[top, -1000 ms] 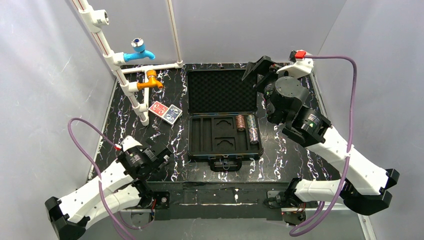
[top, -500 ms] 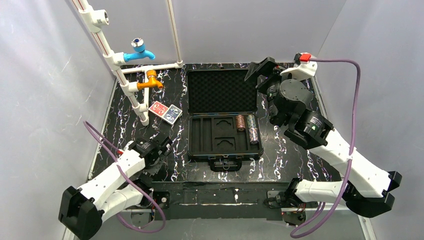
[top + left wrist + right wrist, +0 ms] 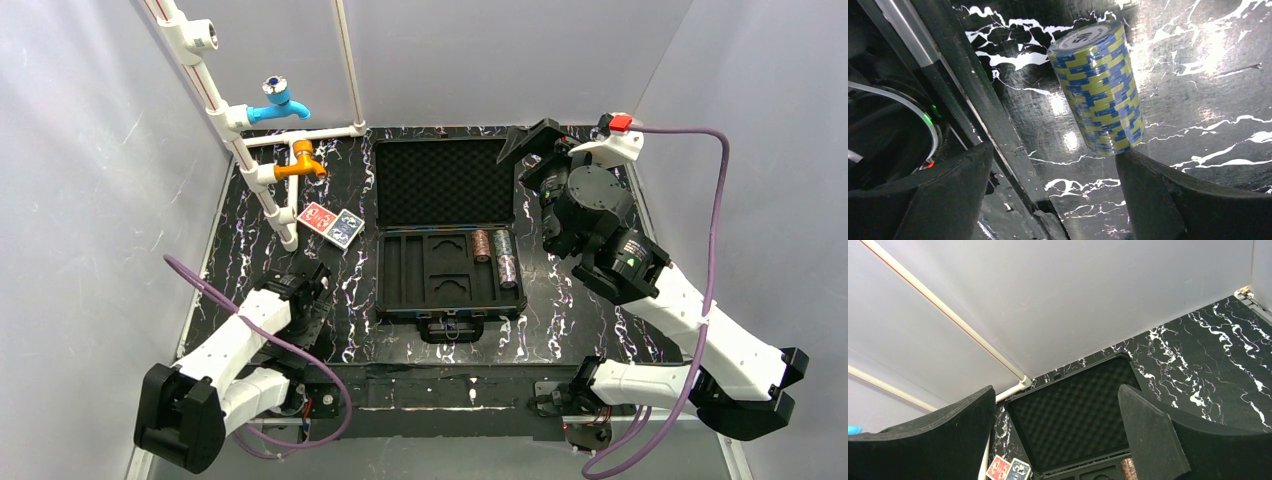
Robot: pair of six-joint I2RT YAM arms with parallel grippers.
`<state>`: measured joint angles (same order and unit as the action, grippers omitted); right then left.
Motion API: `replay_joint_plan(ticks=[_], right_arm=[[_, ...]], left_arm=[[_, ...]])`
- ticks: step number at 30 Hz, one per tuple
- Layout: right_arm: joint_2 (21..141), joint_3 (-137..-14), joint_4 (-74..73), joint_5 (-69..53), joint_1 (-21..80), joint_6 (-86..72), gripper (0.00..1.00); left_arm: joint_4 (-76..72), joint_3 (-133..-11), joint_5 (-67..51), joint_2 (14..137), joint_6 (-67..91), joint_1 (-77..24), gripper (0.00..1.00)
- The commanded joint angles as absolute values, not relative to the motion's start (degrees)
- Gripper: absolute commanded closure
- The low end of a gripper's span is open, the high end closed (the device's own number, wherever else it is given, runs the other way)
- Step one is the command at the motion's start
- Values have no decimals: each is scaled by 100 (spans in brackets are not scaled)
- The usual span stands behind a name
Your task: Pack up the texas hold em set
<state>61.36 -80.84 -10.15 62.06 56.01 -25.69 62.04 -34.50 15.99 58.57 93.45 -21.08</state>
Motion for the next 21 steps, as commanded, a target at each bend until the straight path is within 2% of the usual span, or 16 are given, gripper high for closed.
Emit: replay_joint_plan(ticks=[1,12,16,21], right_arm=[[6011,-8120,-646,6440,5641,-2524,0],[5772,-7759,-102,6758,5660,-2225,0],[5773,-7741,-53,6751,5677,-2162,0],[5771,-7717,-53,6670,5704,-2158,0]], left_arm=[[6368,-3234,1485,5878,9416,-1937,8],[5983,-2933,1368,5882,9234,-1500,13],[5917,-2894,1345,5973,9208,-1459,19],[5744,-2816,1298,6079,9159,-1435,35]])
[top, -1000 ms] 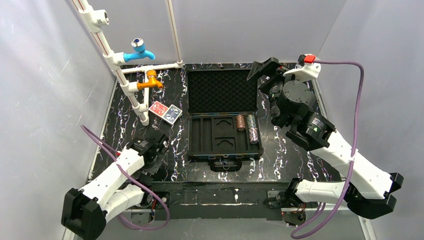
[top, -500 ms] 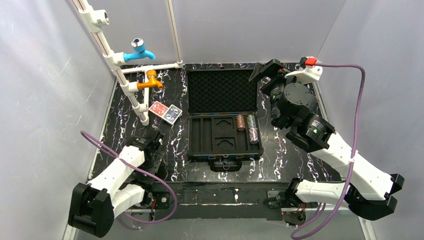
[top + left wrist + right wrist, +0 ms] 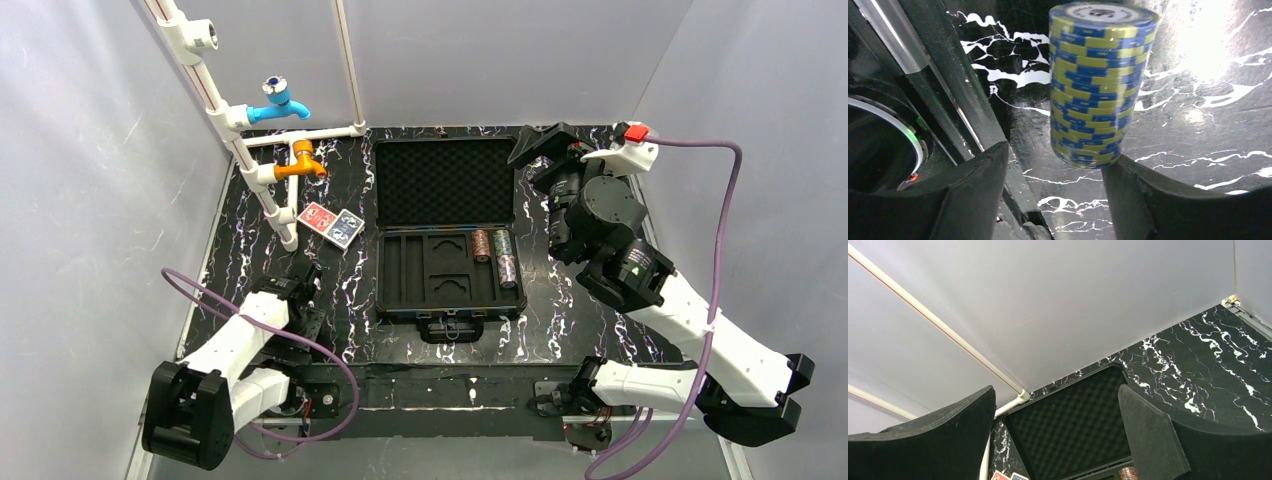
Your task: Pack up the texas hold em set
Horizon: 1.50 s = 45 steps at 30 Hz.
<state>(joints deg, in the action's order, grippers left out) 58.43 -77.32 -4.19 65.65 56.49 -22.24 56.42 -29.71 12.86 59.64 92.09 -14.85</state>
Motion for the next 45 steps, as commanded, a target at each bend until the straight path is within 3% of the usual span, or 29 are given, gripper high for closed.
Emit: replay_joint_plan(ticks=[1,3,11,16,27,35,45], right_arm=[[5760,-7710,85,6675,5712,-2158,0],[5749,-7668,149,6690,5713,-2149,0],[5615,-7541,232,6689,5722,-2321,0],[5541,-7486,320,6826,5722,-2184,0],[5510,-7676,159,6674,5767,-2358,0],[5457,-7127,391,6907,5766,-1979,0],[5744,-6755,-540,7088,5766,-2385,0]], left_arm=[[5704,-2799,1286,6107,9154,-1433,38],[5610,-2770,1259,6162,9137,-1433,44],[5370,-2773,1232,6339,8868,-1423,84],[5338,-2818,1204,6469,8741,-1422,100],[5331,-2927,1208,6689,8502,-1424,100],[5333,-2927,1217,6680,8358,-1430,100],[5332,-2971,1223,6437,7868,-1430,100]])
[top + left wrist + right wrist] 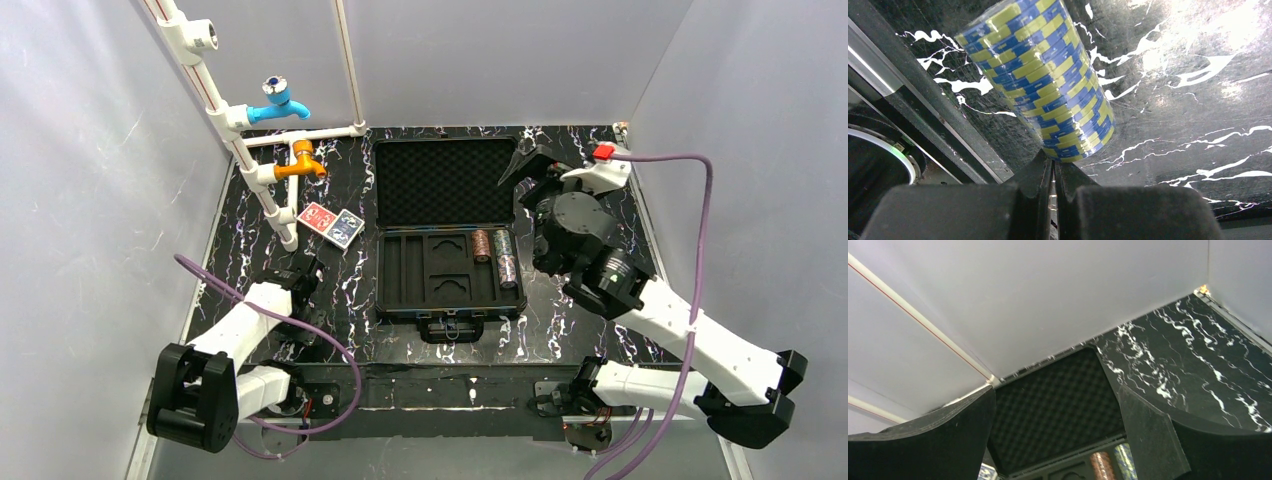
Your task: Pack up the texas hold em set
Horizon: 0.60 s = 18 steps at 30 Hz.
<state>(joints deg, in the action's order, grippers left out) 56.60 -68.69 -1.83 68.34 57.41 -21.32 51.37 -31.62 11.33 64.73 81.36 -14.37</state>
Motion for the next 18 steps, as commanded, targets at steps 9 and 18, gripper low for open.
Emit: replay_joint_plan(ticks=[9,18], right_arm=[[6047,-6554,-1122,6713,5766,-2572,0],[5974,-5984,-1076,5928,5766,-2273,0]], left_arm=[[5284,-3141,1142,6028,6992,-1433,100],[5582,-3568,944,5879,6199,-1441,100]])
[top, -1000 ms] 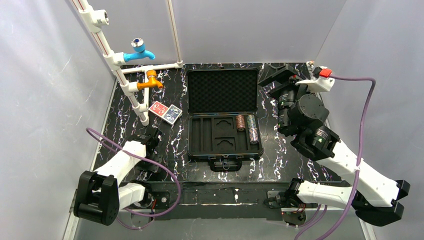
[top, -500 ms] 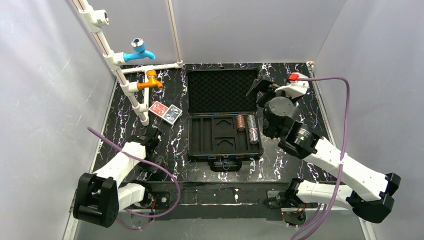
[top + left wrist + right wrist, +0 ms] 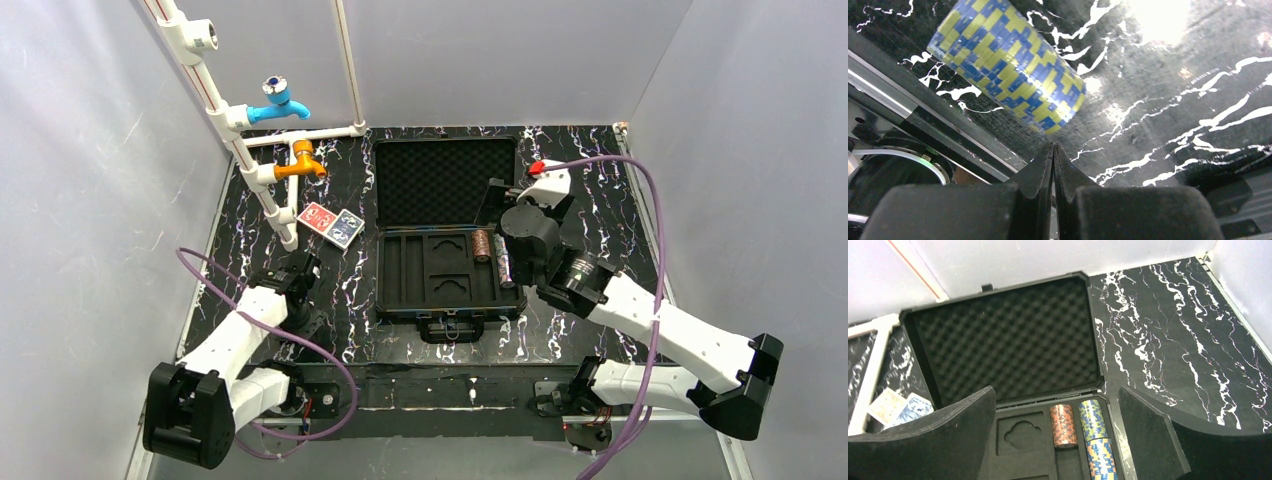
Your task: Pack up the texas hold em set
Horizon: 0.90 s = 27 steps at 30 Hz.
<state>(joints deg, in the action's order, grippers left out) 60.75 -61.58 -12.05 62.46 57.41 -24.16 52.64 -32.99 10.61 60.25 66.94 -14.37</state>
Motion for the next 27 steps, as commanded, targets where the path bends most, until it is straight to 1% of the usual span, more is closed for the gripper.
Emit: replay_joint_plan(ticks=[1,10,13,19,21,24,25,26,27], right_arm=[[5974,-5939,-1077,5891,5766,-2256,0],[5916,-5775,-1030,5448,5766,-1858,0],[5796,-5596,-777,5227,5766,-1500,0],[5528,-5208,-373,5078,5766,-1366,0],[5536,-5195,-369,5041,5766,-1345,0],[5575,-5222,-426,4968,5766,-1319,0],[5587,-5241,-449,4928,5766,-1323,0],[5589,-5245,-470,4890,5766,-1338,0],[5595,-5247,-474,4859,5766,-1355,0]], left_arm=[[5616,-3598,908,5839,6136,-1441,100],[5765,-3735,590,5091,5794,-1544,100],[5799,-3855,500,4926,5675,-1564,100],[5771,-4158,355,4716,5254,-1634,100],[5989,-4296,475,4747,5193,-1659,100],[6388,-4413,905,4737,5523,-1667,100],[6440,-4397,1017,4712,5687,-1663,93],[6431,-4350,1074,4690,5833,-1661,85],[6418,-4283,1122,4678,5997,-1663,66]])
